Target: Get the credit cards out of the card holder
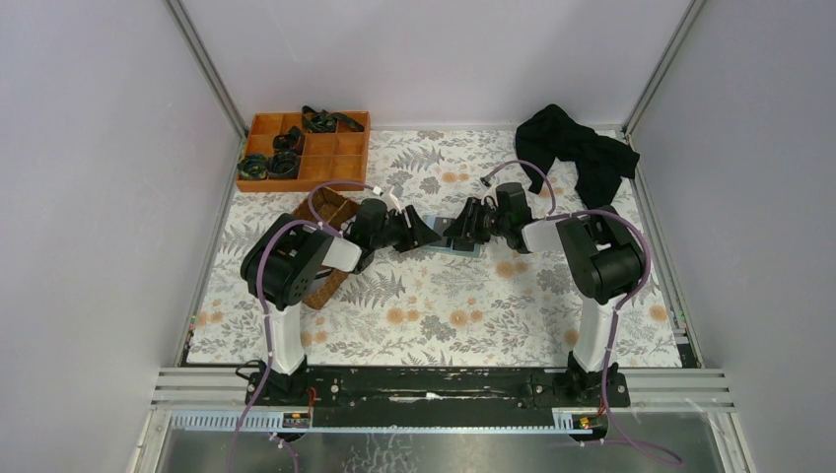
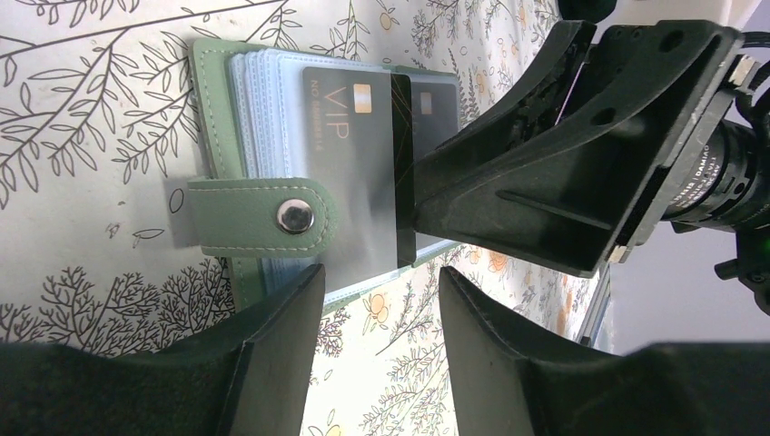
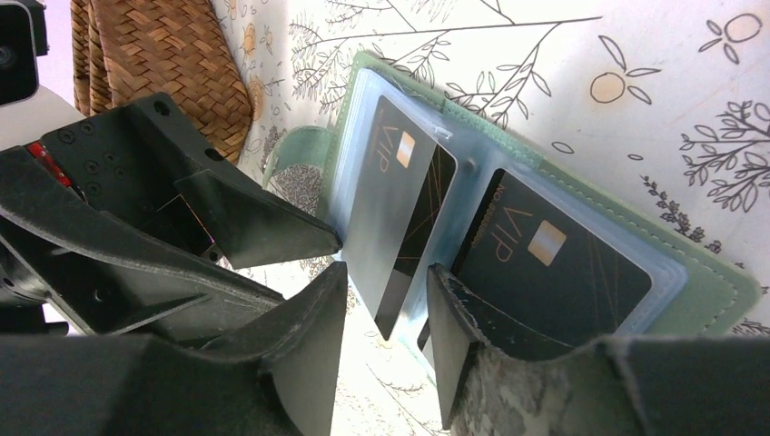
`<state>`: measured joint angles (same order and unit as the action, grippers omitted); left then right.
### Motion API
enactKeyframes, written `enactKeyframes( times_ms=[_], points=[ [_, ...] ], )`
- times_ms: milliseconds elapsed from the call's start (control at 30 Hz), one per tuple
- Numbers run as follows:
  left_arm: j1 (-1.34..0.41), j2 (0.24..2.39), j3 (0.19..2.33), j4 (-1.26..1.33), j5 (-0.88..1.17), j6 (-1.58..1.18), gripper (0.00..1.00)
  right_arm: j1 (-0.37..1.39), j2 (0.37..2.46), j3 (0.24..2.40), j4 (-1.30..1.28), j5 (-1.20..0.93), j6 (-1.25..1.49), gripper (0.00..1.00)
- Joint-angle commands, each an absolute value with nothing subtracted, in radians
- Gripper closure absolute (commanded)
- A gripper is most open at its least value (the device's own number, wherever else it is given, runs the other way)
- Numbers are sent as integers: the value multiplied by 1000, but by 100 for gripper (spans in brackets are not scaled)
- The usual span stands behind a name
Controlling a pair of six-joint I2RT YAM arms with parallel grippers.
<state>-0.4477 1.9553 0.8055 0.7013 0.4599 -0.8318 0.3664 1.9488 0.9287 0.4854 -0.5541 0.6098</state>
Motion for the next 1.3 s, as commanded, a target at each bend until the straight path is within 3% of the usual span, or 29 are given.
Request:
enactKeyframes(
  times_ms=[0,200,333,1100,1267],
  points=[
    [-442,1996,798,631,439,-793,43,371,1957,957,529,-580,621,59],
    [-442,2000,800,628,443,-793,43,370,1960,956,535,-589,622,89],
    [-442,2001,800,627,441,-795,43,371,1946,951,520,-580,612,100],
    [-424,1965,782,715,507,-856,43,299,1730,887,313,-490,489,100],
    [-423,1929,744,838,584,-864,32,283,1627,869,291,-550,479,100]
  ],
)
